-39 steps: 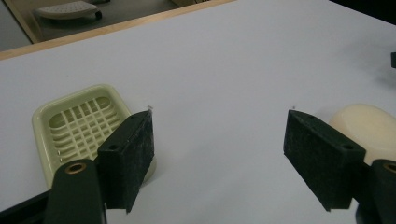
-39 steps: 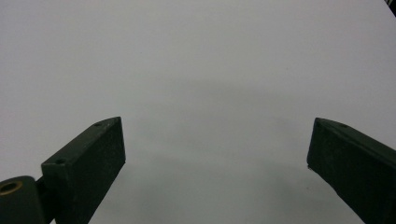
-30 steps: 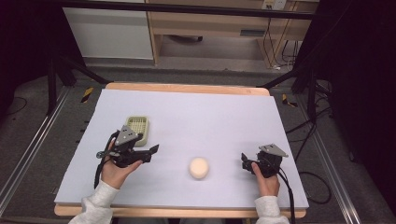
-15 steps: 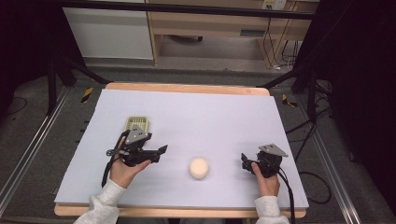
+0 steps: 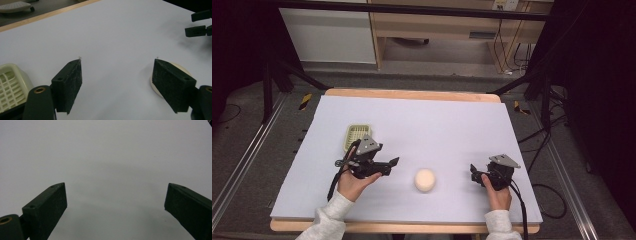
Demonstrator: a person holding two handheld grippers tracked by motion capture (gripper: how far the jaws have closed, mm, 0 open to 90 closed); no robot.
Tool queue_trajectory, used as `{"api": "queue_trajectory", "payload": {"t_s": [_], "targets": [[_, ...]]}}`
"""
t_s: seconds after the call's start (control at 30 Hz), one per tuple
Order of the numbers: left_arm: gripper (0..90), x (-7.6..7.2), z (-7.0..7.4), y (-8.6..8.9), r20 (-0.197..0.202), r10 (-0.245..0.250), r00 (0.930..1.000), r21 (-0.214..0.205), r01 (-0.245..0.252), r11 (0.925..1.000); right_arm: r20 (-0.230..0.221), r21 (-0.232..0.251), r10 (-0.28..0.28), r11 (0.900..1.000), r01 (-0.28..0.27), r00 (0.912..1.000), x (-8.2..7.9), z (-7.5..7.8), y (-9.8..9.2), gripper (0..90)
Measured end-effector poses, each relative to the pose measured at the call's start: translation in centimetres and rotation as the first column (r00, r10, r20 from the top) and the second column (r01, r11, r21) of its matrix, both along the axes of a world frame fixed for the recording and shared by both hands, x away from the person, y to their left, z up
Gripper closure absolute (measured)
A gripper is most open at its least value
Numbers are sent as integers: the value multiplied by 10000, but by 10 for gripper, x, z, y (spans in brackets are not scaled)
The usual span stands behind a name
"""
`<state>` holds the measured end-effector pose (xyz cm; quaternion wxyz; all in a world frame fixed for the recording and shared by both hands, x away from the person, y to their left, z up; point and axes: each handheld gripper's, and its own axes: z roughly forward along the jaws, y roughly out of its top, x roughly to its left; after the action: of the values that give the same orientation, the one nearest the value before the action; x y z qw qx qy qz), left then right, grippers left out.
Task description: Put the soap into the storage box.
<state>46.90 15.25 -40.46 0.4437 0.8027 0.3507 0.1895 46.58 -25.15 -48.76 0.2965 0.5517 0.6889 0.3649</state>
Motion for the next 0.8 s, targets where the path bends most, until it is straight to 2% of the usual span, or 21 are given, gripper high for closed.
{"api": "queue_trajectory", "payload": {"t_s": [0.8], "targets": [[237, -2, -6, -36, -185, -753, 9970, 250, 757, 9968, -52, 184, 28, 9998, -27, 10000, 0, 0, -2, 35]]}}
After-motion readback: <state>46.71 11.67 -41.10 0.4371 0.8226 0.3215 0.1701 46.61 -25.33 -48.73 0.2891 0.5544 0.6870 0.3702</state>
